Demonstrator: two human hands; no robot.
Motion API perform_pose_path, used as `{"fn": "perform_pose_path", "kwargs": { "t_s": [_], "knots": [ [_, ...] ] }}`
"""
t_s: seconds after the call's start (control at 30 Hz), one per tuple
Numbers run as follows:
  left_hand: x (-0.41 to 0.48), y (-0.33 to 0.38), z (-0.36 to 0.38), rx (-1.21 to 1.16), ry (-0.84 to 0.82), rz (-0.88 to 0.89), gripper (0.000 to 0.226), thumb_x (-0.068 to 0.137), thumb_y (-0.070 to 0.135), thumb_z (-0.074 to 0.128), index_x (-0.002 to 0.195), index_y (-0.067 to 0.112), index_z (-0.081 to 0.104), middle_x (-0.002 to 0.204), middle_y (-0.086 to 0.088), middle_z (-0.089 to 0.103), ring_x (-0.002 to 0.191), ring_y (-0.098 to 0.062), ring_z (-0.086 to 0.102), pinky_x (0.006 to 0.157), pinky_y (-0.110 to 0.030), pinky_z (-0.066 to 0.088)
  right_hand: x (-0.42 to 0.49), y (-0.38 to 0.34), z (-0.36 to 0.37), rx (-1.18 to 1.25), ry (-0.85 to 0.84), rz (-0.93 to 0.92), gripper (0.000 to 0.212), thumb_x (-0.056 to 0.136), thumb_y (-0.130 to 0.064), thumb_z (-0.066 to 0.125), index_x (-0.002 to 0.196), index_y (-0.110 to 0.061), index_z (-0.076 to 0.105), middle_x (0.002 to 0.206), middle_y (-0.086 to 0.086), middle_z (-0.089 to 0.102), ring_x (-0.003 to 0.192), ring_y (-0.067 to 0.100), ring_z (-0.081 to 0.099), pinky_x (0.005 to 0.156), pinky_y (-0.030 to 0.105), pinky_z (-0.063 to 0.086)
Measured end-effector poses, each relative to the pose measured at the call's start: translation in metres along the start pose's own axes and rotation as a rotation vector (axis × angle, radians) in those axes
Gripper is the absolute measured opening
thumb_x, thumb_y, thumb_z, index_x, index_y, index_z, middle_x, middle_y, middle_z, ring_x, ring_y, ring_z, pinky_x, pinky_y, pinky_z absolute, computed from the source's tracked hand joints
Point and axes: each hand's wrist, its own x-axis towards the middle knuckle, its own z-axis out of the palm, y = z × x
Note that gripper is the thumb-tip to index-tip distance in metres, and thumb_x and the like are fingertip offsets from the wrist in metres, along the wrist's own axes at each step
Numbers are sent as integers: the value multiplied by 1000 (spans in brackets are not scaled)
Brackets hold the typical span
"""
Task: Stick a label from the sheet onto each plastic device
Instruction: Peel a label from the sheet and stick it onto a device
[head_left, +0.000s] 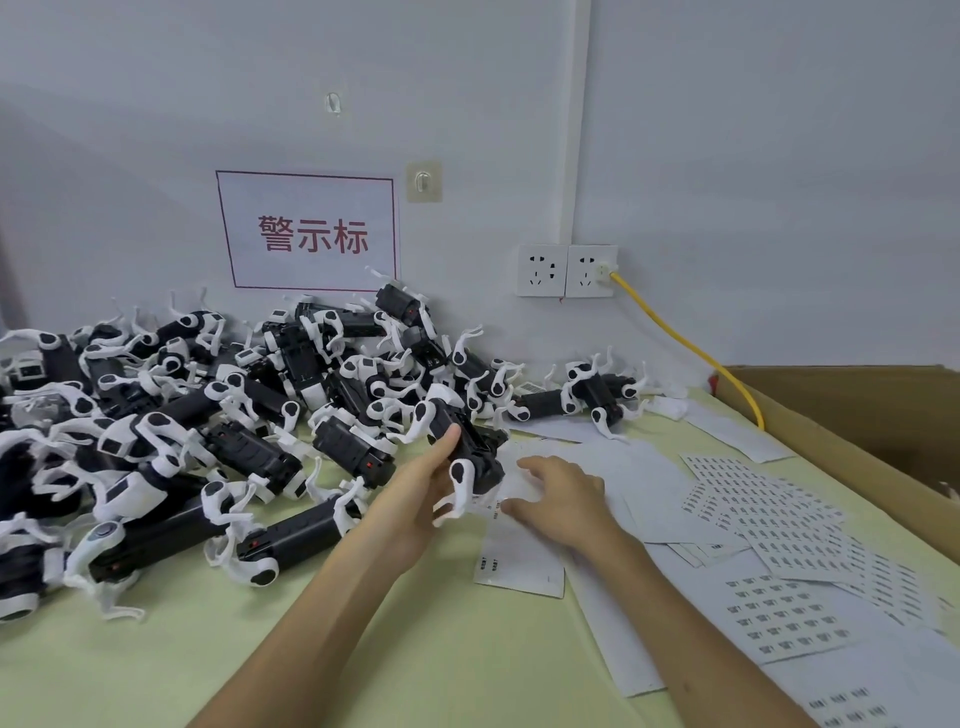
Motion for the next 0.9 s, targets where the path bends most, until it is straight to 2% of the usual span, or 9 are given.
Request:
{"fn": "perform_pose_path", "kwargs": {
  "t_s": [0.07,0.1,0.23,0.3,0.4,0.6,0.7,0.77,0.9],
  "knots": [
    [2,-1,-3,-61,-8,13,51,89,54,66,60,12,68,56,-6,60,67,-17,67,70,-22,48,-1,1,1,-68,-30,-14,63,91,-58,59,145,-31,45,152,-4,42,140,19,37,110,40,21],
    [3,-1,-3,-98,10,2,52,88,53,68,58,10,67,58,-4,54,77,-23,67,73,-24,53,-1,2,2,-103,-46,-9,60,93,-57,54,146,-31,44,155,-2,38,142,20,34,113,42,19],
    [2,1,-5,-196,-11,-49,47,85,50,73,91,4,68,101,-5,60,91,-29,70,76,-34,58,1,9,-3,-224,-49,98,57,99,-54,39,150,-28,39,161,5,29,148,22,23,118,50,10],
    [0,1,-6,-225,-44,-75,47,87,48,73,100,3,70,118,-15,68,96,-31,71,90,-38,56,1,9,-6,-216,-30,87,65,96,-61,41,151,-26,37,162,4,25,150,21,18,119,50,7],
    [1,0,-9,-291,-80,-112,49,87,47,75,100,0,68,122,-12,65,106,-34,67,107,-45,46,-2,2,-6,-136,-52,-8,80,86,-74,48,151,-29,33,161,-2,26,150,16,17,119,49,4],
    [-1,-2,-4,-332,-73,-166,50,84,48,73,112,6,77,130,-17,68,111,-36,66,95,-46,56,-9,-11,-5,-23,-179,-78,85,87,-70,53,156,-30,23,163,-7,24,150,12,21,120,49,-1],
    [1,-3,-1,-370,-35,-162,57,80,47,75,116,3,75,133,-22,65,111,-38,65,92,-46,57,-10,-14,-12,138,-161,-137,67,88,-54,65,146,-32,39,154,-9,39,142,13,36,119,42,19],
    [0,-3,0,-381,-19,-166,61,77,48,77,117,2,74,130,-23,66,108,-41,66,87,-48,59,-11,-14,-20,238,-183,-186,55,83,-43,76,131,-32,51,141,-10,49,130,10,45,101,30,36],
    [1,-4,-1,-385,-22,-170,72,77,50,77,128,0,68,128,-23,66,116,-43,65,97,-53,55,-12,-10,-29,314,-184,-239,36,74,-27,86,98,-35,60,120,-10,60,117,6,54,93,27,45]
  ]
}}
